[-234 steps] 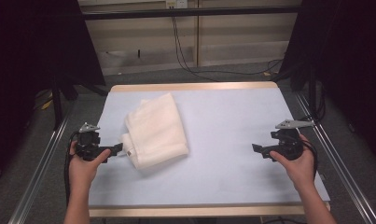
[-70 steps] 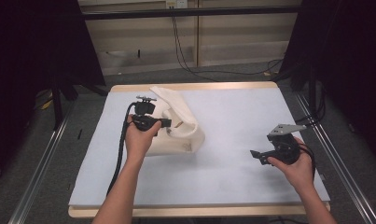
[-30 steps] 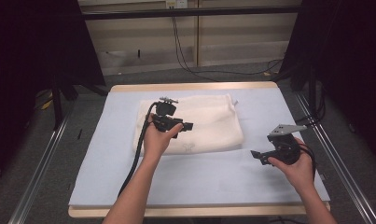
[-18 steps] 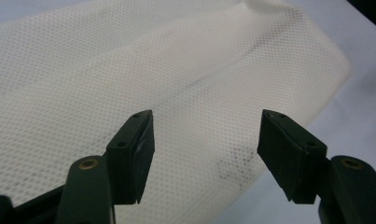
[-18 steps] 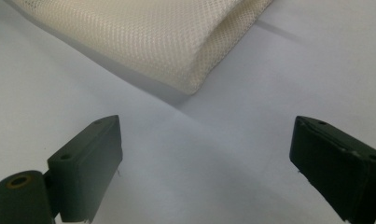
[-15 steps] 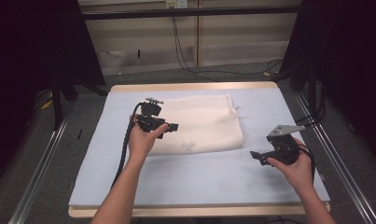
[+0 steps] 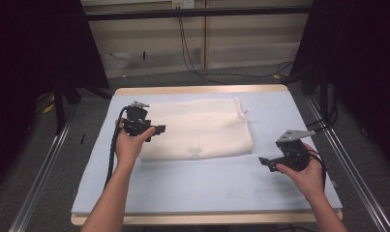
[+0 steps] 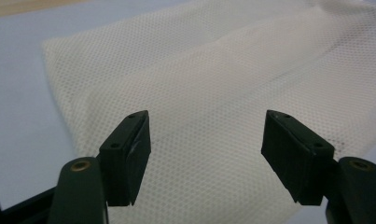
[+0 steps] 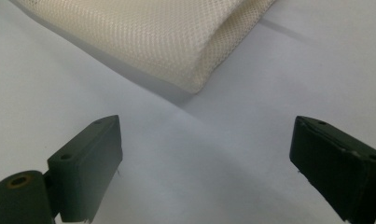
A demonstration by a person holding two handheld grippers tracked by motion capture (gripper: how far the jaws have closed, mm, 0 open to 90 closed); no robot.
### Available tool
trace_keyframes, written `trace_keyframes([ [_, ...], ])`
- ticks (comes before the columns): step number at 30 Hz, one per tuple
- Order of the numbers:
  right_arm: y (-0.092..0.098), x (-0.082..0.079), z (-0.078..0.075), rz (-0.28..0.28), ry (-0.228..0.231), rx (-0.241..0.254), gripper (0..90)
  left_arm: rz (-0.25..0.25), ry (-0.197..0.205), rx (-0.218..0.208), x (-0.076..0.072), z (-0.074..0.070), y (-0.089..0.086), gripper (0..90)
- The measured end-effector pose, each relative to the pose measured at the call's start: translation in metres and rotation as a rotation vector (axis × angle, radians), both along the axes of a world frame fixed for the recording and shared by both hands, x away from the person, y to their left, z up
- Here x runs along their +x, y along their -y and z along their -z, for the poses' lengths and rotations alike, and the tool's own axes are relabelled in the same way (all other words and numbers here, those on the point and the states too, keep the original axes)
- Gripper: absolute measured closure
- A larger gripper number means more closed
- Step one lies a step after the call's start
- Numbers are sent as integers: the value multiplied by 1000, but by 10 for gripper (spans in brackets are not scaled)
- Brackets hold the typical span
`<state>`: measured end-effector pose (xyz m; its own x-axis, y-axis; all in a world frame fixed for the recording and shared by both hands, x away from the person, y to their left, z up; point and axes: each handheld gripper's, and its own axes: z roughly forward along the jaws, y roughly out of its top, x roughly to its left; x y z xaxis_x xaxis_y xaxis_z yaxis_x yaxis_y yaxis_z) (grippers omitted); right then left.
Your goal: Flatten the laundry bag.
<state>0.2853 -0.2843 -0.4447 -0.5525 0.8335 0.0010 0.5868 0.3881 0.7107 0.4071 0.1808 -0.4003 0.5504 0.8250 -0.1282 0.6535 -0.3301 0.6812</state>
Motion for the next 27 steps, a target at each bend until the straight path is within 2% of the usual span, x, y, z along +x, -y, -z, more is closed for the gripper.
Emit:
trace_keyframes([
  [1,0,0,0,-1,0,0,88,-20,-1,-10,1,3,-2,329],
  [2,0,0,0,-7,5,-7,88,-14,-24,12,3,8,-8,332],
  [3,0,0,0,-7,5,-7,88,-14,-24,12,3,8,-8,332],
  [6,-1,0,1,-11,5,-7,89,-48,-59,21,8,15,-15,338],
  [11,-2,1,1,-12,3,-5,88,-71,-53,10,13,20,-23,366],
  [14,-1,1,1,-16,6,-5,88,-85,-66,11,15,24,-28,366],
  [17,-1,1,1,-12,-1,-6,88,-101,-65,-8,18,27,-33,374],
  [22,-1,1,1,-16,4,-9,89,-136,-40,-53,24,34,-37,407],
  [25,0,1,1,-13,1,-8,88,-132,-44,-50,27,38,-37,426],
  [27,0,0,1,-12,0,-6,88,-147,-54,-69,30,43,-35,427],
])
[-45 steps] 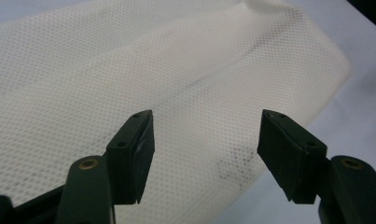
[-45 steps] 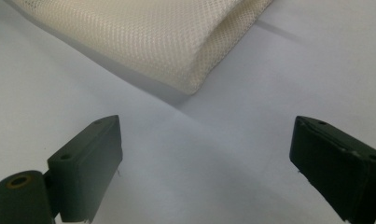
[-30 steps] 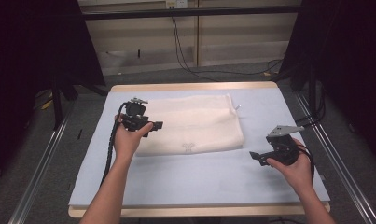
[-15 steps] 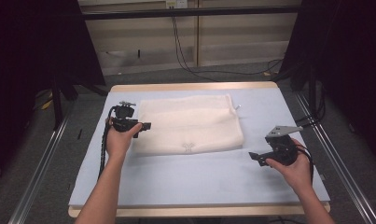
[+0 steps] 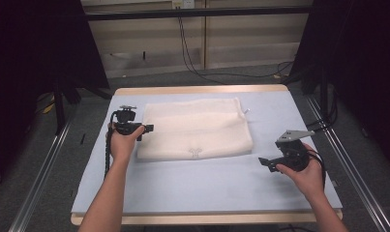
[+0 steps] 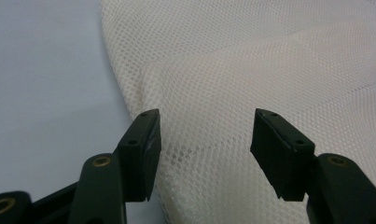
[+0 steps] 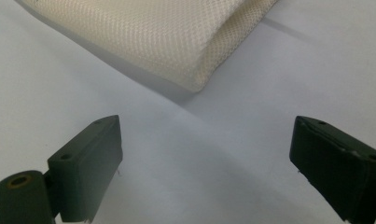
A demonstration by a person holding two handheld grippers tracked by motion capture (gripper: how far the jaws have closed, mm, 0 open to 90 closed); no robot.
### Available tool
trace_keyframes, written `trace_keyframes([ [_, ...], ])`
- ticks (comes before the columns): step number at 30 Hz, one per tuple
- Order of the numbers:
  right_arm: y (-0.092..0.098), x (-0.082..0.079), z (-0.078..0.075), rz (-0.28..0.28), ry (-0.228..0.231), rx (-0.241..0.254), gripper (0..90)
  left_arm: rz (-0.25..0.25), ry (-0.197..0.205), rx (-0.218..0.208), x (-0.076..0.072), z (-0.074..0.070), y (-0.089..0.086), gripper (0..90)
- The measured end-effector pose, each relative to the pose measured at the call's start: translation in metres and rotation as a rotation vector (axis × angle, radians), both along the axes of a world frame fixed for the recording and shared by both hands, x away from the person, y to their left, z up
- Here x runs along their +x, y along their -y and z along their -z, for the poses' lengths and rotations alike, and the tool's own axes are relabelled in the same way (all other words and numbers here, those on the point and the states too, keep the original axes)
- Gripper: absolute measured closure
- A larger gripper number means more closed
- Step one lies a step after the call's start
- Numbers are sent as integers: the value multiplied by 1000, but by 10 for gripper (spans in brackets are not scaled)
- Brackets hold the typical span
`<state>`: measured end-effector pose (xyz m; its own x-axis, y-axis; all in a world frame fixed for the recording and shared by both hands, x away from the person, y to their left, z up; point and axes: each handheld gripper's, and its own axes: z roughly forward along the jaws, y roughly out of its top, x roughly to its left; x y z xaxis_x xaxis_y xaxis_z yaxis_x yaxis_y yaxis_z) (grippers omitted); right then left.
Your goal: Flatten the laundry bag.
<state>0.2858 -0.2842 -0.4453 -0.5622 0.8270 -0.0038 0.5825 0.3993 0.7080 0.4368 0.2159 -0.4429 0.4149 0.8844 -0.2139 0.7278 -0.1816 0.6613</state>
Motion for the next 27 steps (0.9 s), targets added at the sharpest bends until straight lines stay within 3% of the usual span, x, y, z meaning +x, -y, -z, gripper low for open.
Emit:
trace_keyframes([
  [4,0,0,0,2,-5,-2,88,-15,-4,-13,3,4,-2,475],
  [5,0,0,1,3,-6,-3,88,-33,2,-53,3,6,-1,501],
  [7,0,0,1,2,-7,-2,88,-33,-5,-83,3,8,-1,582],
  [11,0,1,1,-3,-8,-1,88,-11,-27,-90,3,8,0,680],
  [12,0,1,1,-8,-5,-3,88,-7,-38,-96,2,7,1,735],
  [13,-1,1,1,-10,-7,-3,88,-17,-50,-113,1,5,2,859],
  [14,-1,1,1,-10,-7,-3,88,-17,-50,-113,1,5,2,880],
  [20,-1,1,1,-9,-6,-3,89,2,-46,-124,-3,-2,7,900],
  [22,-1,1,2,-13,-1,-8,88,-10,-51,-131,-4,-3,6,900],
  [23,-2,0,1,-13,-6,-8,89,-23,-36,-114,-4,-4,3,900],
  [26,-2,1,1,-17,0,-7,89,-48,-6,-89,-4,-6,-1,756],
  [27,-1,1,1,-16,0,-8,89,-73,26,-84,-4,-8,-3,706],
])
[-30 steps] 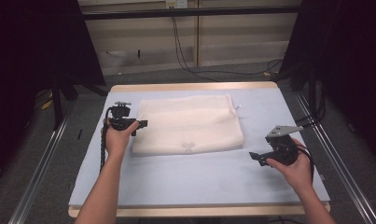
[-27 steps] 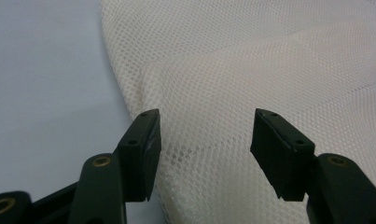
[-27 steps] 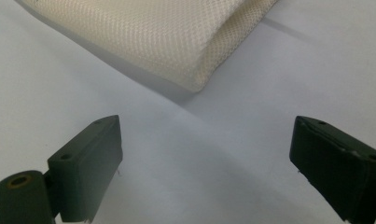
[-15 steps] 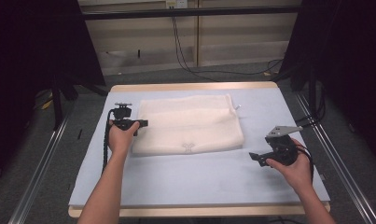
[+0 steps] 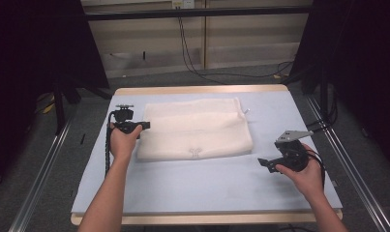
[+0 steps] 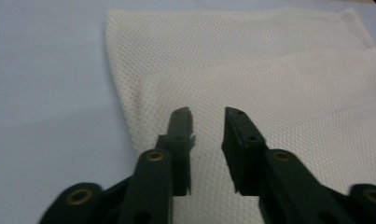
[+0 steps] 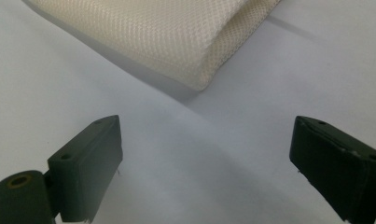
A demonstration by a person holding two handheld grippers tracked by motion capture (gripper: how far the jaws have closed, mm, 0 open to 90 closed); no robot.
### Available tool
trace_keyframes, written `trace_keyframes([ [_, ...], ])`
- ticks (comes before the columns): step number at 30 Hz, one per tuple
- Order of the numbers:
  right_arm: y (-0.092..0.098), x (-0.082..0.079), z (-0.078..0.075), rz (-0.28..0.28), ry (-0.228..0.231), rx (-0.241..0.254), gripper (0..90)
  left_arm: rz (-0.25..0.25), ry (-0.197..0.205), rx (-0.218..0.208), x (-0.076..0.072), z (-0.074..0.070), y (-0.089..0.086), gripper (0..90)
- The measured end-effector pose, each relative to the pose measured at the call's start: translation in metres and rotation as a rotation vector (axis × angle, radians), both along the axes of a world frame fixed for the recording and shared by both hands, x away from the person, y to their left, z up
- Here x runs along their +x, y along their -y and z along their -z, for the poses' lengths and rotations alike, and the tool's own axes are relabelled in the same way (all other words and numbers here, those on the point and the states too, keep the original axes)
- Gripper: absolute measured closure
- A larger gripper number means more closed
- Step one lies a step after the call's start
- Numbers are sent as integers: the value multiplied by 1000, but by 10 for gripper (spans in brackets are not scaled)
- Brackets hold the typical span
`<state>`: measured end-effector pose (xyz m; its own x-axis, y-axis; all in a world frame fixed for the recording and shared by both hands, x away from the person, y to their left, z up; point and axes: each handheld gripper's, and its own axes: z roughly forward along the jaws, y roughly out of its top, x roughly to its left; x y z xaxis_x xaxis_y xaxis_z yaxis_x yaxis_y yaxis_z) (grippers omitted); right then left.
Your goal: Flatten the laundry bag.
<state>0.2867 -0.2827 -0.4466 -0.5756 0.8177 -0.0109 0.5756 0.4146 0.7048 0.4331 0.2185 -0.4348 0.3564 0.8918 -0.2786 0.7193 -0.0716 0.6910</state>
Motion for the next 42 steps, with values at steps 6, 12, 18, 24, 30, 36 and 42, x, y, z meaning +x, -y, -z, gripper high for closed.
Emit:
trace_keyframes([
  [6,-1,1,1,-1,-10,-3,89,-34,-48,48,6,7,-10,567],
  [12,-1,1,2,-3,-6,-8,89,-52,-76,33,14,18,-11,501],
  [18,-1,1,2,-2,-13,-7,89,-41,-116,16,15,22,-9,740],
  [24,0,1,2,-4,-14,-6,89,-23,-79,-6,9,11,-7,825],
  [30,-3,1,2,-15,-16,-10,89,35,-36,-33,-1,0,-1,832],
  [36,-5,0,2,-3,-20,-12,89,88,-9,-56,-9,-8,6,839],
  [42,-7,0,2,-17,-15,-12,89,138,2,-58,-19,-14,14,842],
])
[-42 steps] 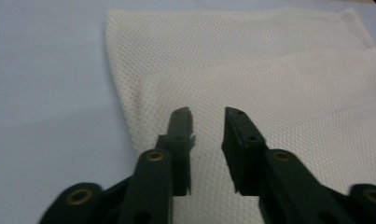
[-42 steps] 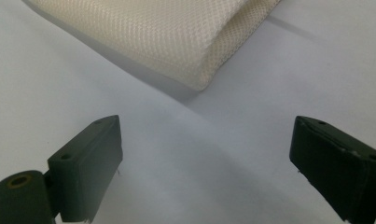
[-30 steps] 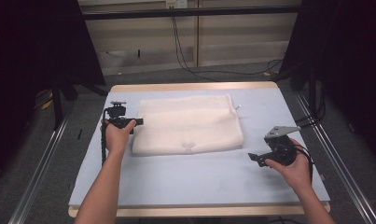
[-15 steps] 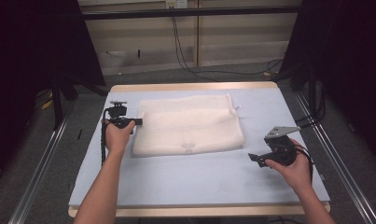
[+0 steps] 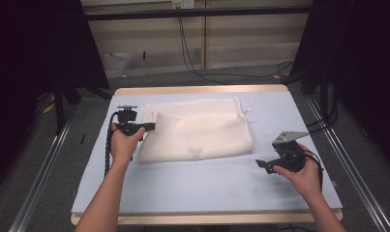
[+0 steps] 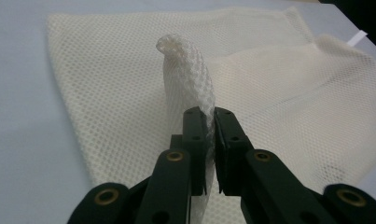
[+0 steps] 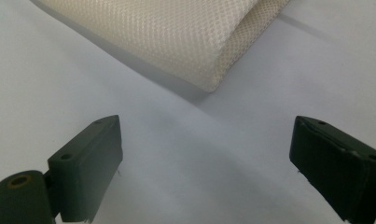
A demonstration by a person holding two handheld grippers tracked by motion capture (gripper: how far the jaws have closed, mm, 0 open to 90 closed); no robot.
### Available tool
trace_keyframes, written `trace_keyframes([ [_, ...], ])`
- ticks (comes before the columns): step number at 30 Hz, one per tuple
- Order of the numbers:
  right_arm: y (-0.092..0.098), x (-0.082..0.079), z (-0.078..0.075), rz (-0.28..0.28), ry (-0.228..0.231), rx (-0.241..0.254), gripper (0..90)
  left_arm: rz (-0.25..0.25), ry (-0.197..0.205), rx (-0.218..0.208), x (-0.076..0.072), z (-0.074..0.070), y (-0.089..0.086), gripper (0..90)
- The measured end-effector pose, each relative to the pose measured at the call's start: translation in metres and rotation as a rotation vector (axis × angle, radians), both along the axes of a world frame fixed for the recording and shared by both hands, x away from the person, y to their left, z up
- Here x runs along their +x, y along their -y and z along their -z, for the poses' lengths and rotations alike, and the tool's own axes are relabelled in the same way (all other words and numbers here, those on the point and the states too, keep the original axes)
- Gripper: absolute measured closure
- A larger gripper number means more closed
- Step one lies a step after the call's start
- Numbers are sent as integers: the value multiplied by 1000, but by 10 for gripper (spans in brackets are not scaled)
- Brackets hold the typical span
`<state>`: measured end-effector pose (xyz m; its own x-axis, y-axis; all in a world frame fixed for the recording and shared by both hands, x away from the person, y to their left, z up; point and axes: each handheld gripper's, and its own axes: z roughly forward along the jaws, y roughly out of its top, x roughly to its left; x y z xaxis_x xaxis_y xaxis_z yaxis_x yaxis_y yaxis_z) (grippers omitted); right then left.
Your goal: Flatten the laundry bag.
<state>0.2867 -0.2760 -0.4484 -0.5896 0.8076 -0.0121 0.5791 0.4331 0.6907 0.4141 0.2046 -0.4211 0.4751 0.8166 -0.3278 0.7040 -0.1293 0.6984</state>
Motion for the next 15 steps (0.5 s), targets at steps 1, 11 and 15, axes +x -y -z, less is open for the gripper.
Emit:
trace_keyframes([
  [1,-1,0,0,3,0,-2,89,13,1,1,-2,-1,1,842],
  [11,-5,1,1,0,-4,6,84,68,14,-55,-24,5,12,841],
  [15,-7,2,2,-4,-6,3,84,76,11,-75,-30,9,12,841],
])
